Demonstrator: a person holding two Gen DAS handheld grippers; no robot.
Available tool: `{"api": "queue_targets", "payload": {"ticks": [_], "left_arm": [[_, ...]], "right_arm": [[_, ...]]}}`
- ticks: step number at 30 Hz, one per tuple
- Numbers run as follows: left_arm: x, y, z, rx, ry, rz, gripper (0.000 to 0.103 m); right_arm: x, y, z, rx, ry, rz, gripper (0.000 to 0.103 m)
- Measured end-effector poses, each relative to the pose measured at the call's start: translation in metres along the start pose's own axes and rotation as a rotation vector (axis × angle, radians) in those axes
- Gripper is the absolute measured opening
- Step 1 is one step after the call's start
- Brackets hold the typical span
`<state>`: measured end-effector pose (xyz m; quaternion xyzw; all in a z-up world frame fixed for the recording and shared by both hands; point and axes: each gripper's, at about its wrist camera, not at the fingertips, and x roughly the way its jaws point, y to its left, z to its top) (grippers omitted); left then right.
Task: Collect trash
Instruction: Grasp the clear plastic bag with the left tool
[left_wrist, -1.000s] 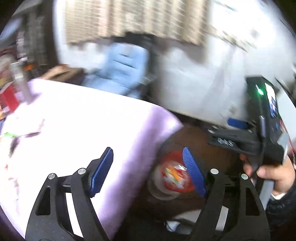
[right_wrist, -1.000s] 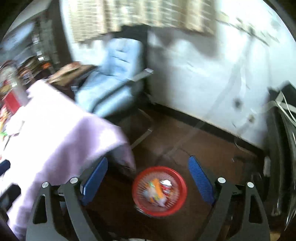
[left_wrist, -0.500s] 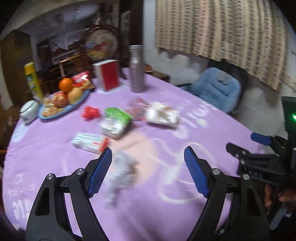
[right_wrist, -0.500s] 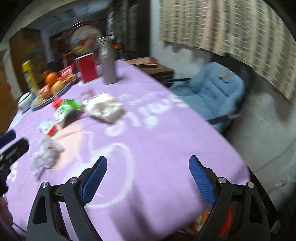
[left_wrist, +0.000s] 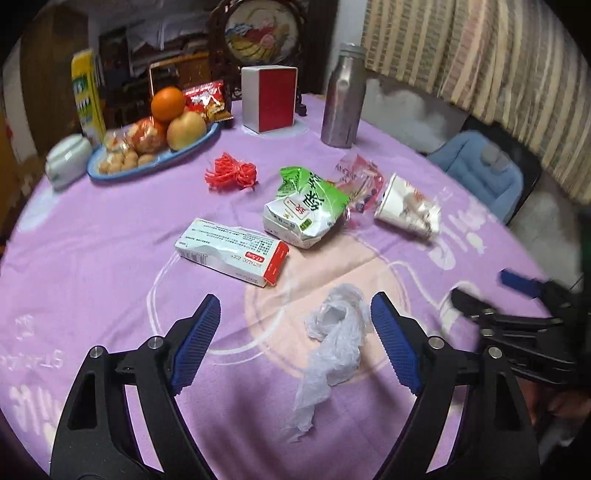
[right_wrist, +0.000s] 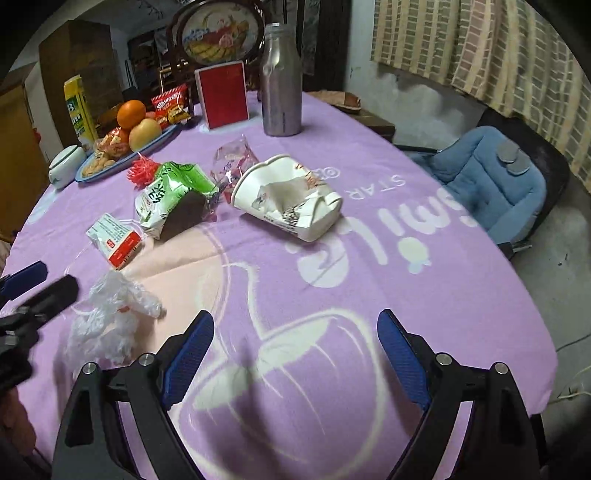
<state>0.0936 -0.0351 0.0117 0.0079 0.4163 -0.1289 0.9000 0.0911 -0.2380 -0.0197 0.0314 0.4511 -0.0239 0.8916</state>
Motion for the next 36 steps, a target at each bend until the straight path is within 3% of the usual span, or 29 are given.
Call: {"api": "queue_targets", "payload": {"ticks": [3, 9, 13, 18, 20, 22, 25, 31, 36], "left_arm": [[0.002, 0.012, 0.002, -0.050, 0.017, -0.005, 0.083], [0.004, 0.009, 0.001, -0.028, 0.038, -0.038, 0.083], [-0.002, -0.008, -0.002, 0.077, 0.050, -0.098, 0.085], [0.020, -0.022, -0.015, 0.135, 0.113, -0.048, 0.084], [0.032, -0.026, -0.021, 0.158, 0.143, -0.023, 0.078], [0.039, -0.030, -0.026, 0.186, 0.163, -0.019, 0.047], [0.040, -0.031, -0.028, 0.194, 0.173, -0.054, 0.015], [0.006, -0.007, -0.007, 0.098, 0.019, -0.035, 0.011], [-0.001, 0.036, 0.009, -0.053, -0.036, 0.071, 0.011]], "right_arm": [[0.012, 0.001, 0.002, 0.025, 0.019, 0.026, 0.089], [0.023, 0.000, 0.005, 0.032, 0.039, 0.055, 0.089], [0.021, -0.006, 0.007, 0.035, 0.025, 0.053, 0.089], [0.020, -0.012, 0.008, 0.051, 0.022, 0.055, 0.089], [0.020, -0.011, 0.009, 0.050, 0.024, 0.057, 0.089], [0.020, -0.009, 0.009, 0.047, 0.023, 0.062, 0.089], [0.022, -0.003, 0.011, 0.029, 0.027, 0.060, 0.089], [0.025, 0.012, 0.023, -0.012, 0.025, 0.091, 0.089], [0.030, 0.034, 0.043, -0.059, 0.023, 0.136, 0.089]]}}
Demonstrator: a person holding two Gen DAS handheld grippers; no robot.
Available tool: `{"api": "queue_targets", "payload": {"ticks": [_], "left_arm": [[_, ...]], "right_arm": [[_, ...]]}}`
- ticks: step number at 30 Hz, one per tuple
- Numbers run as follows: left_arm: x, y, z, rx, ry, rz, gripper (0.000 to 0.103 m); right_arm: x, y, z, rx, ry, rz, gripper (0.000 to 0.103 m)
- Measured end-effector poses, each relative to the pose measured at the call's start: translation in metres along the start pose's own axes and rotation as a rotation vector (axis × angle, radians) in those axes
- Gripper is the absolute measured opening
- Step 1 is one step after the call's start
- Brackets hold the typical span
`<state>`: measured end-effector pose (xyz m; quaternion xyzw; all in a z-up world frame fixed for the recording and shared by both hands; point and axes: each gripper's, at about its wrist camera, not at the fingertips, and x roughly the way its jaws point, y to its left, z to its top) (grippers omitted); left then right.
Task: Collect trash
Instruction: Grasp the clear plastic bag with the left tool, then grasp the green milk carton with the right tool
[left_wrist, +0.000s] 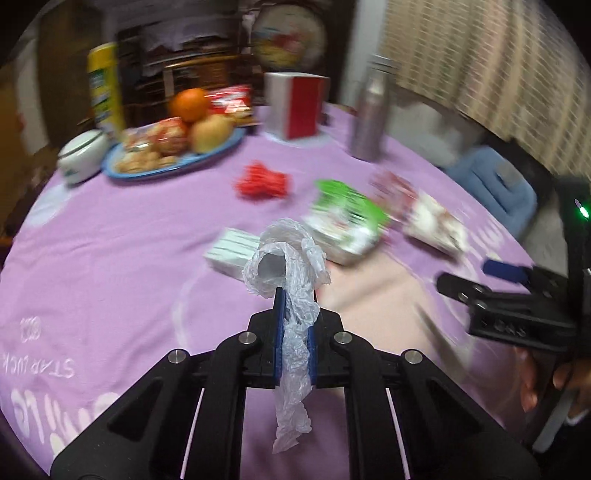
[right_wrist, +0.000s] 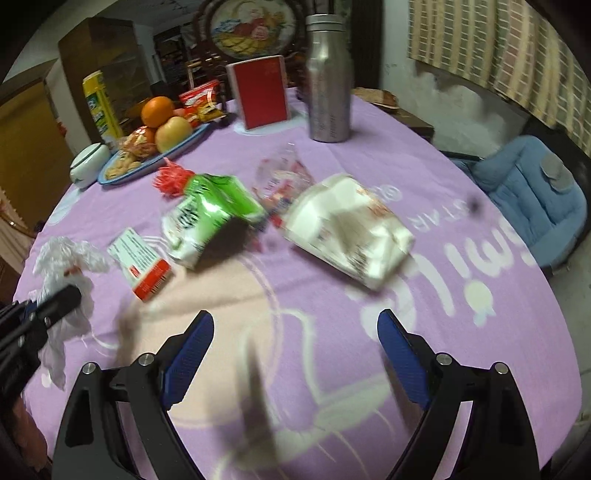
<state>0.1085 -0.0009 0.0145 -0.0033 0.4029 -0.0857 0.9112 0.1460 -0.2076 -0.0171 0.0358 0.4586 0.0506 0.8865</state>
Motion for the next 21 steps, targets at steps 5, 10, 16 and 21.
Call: {"api": "queue_targets", "payload": {"ticks": [5, 10, 16, 21], "left_arm": [[0.010, 0.028, 0.006, -0.098, 0.027, 0.065, 0.011], [0.014, 0.034, 0.004, -0.123, 0.045, 0.092, 0.011], [0.012, 0.045, 0.005, -0.140, 0.046, 0.137, 0.012], [0.012, 0.047, 0.004, -0.143, 0.057, 0.135, 0.012]], "right_arm": [[0.012, 0.021, 0.018, -0.011, 0.023, 0.106, 0.087], [0.034, 0.036, 0.033, 0.037, 0.068, 0.209, 0.077], [0.059, 0.043, 0.050, 0.157, 0.114, 0.305, 0.067], [0.077, 0.053, 0.065, 0.199, 0.144, 0.349, 0.054]]}}
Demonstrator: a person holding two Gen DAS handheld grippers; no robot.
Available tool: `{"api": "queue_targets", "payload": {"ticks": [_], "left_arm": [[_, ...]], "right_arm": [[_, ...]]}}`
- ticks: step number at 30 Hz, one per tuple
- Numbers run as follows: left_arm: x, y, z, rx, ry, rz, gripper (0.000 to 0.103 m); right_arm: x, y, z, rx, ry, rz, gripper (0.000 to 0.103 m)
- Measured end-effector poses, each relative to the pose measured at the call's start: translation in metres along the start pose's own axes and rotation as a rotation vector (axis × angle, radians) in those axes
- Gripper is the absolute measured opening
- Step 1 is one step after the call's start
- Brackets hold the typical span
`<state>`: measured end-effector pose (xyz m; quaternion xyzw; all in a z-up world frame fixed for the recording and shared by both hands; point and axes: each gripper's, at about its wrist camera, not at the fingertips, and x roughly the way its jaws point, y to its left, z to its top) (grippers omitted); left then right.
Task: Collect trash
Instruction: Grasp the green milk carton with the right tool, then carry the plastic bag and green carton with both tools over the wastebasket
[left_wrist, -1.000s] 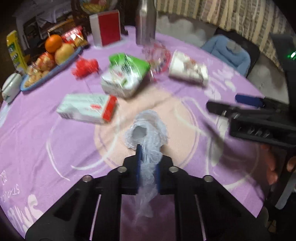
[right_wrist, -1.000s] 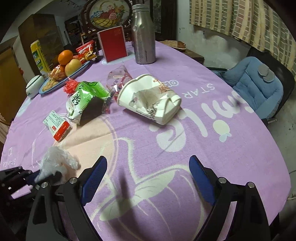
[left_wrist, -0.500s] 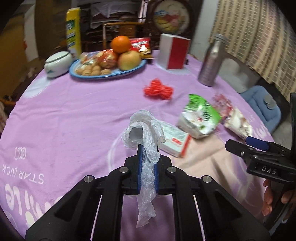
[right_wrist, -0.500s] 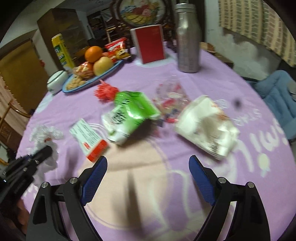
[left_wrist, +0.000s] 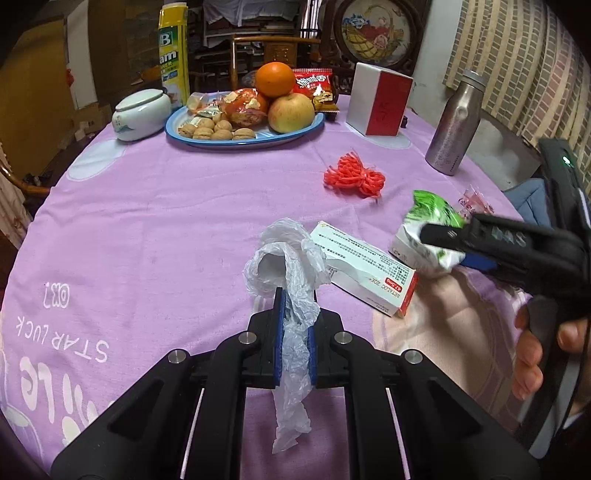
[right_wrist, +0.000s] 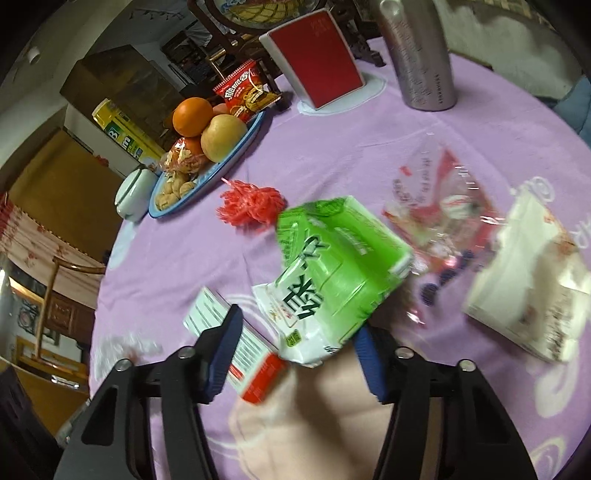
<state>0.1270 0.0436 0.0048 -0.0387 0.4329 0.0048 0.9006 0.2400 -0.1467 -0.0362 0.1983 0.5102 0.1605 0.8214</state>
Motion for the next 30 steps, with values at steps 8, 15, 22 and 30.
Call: {"api": "queue_targets", "payload": {"ticks": [8, 15, 22, 30], "left_arm": [[-0.001, -0.004, -0.001, 0.010, 0.000, -0.021, 0.012], [-0.007, -0.010, -0.002, 0.022, -0.015, -0.047, 0.011], [-0.015, -0.037, -0.012, 0.090, -0.025, -0.113, 0.011], [-0.024, -0.099, -0.040, 0.242, 0.025, -0.237, 0.011]], "right_arm": [[0.003, 0.015, 0.008, -0.006, -0.051, 0.017, 0.024], [-0.073, 0.054, -0.018, -0.271, -0.215, -0.017, 0.024], [-0.133, 0.033, -0.067, -0.348, -0.271, -0.090, 0.024], [-0.173, -0.032, -0.119, -0.285, -0.278, -0.289, 0.024]]}}
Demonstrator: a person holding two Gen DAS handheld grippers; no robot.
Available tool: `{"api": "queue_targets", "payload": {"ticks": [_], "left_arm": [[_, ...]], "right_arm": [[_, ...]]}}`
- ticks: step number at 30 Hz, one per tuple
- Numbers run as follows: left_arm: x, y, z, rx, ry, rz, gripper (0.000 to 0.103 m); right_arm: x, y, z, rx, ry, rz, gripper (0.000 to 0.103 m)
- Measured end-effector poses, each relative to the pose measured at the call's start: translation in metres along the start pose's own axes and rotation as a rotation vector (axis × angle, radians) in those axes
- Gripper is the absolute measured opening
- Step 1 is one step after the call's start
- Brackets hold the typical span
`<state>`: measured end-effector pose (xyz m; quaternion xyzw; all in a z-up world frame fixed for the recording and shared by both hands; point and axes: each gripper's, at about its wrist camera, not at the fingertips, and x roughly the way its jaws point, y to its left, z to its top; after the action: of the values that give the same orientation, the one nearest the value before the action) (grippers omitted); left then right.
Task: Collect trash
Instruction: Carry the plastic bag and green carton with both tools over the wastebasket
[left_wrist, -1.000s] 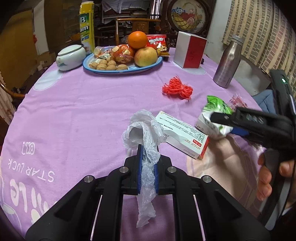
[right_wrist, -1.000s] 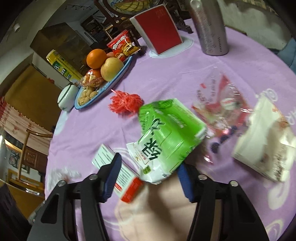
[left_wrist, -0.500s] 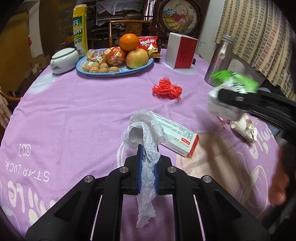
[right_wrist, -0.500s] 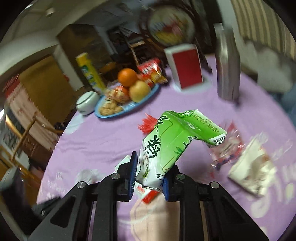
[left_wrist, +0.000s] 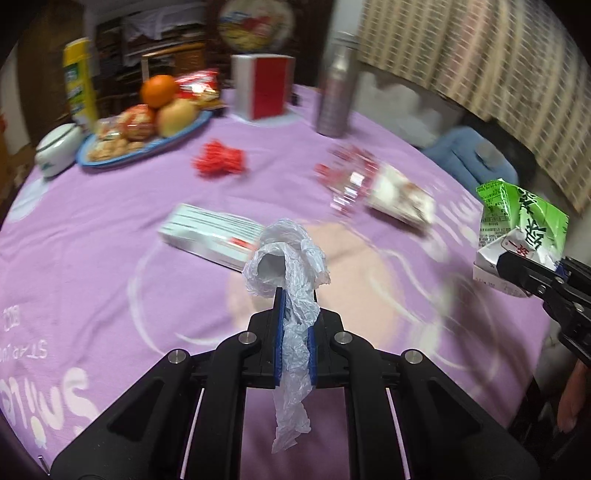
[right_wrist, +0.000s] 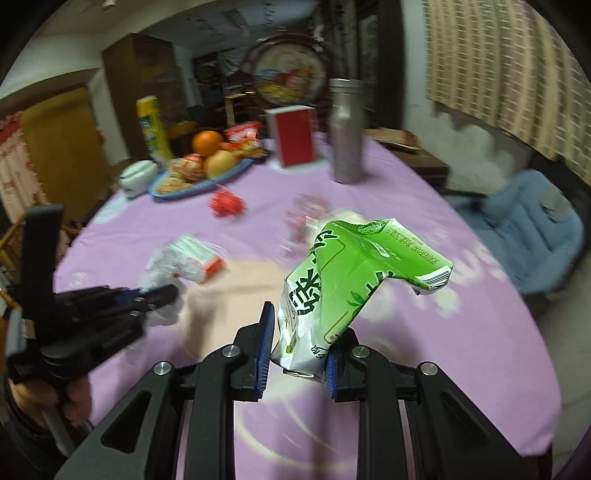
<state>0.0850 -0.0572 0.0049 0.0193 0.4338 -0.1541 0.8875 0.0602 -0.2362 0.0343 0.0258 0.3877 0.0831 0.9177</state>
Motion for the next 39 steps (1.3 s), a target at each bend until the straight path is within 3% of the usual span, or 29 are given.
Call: {"api": "queue_targets", "payload": {"ticks": [14, 20, 34, 39], "left_arm": [[-0.048, -0.124, -0.018, 0.259, -0.094, -0.114, 0.011], [-0.056, -0.191, -0.033, 0.383, -0.092, -0.221, 0.011], [-0.035, -0.342, -0.098, 0.721, -0.001, -0.384, 0.011], [-0.013, -0.378, -0.125, 0.793, 0.085, -0.448, 0.011]], "right_arm": [[-0.070, -0.096, -0.085, 0.161, -0.025, -0.158, 0.024], [-0.102, -0.144, -0.120, 0.252, -0.057, -0.206, 0.024], [-0.133, -0.252, -0.234, 0.510, 0.006, -0.357, 0.024], [-0.123, -0.277, -0.271, 0.571, 0.072, -0.381, 0.024]]}}
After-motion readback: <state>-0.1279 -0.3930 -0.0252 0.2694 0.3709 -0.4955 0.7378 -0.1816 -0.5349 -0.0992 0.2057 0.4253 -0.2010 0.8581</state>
